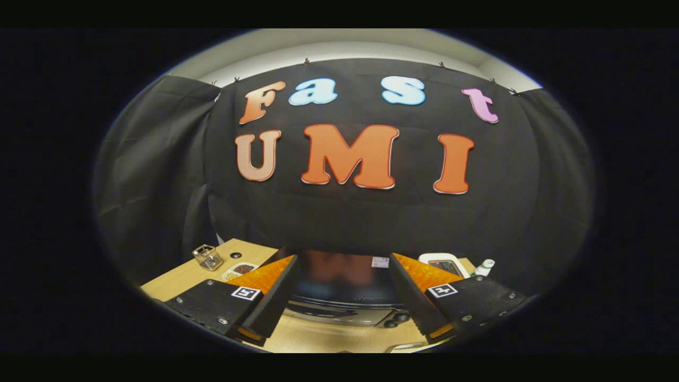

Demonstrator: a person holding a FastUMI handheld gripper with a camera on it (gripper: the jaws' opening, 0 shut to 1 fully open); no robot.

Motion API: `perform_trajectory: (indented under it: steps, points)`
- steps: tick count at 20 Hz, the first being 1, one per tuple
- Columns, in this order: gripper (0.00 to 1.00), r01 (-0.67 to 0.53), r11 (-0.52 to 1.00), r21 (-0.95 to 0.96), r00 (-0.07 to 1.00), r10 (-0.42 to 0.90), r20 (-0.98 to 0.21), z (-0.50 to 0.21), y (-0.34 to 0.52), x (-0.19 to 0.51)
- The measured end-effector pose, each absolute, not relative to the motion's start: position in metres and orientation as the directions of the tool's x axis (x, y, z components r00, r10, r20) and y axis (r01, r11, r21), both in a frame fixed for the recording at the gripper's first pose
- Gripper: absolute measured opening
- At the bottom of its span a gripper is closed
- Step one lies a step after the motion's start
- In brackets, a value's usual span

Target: Open the toaster oven, put the food inside, and close the toaster oven door.

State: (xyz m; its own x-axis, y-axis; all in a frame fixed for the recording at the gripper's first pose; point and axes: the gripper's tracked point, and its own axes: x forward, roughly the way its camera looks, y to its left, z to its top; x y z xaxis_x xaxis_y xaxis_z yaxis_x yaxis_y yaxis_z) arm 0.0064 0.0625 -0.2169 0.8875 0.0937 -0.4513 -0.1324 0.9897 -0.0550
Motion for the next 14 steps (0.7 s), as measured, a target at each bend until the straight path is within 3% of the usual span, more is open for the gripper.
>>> perform_trajectory:
  steps: [7, 14]
  points:
    - [0.99, -0.133, 0.989, -0.059, 0.829, 0.079, -0.553, -0.283, 0.073, 0.007]
    - [0.99, -0.05, 0.999, -0.019, 0.797, 0.029, -0.603, -0.322, 0.071, 0.01]
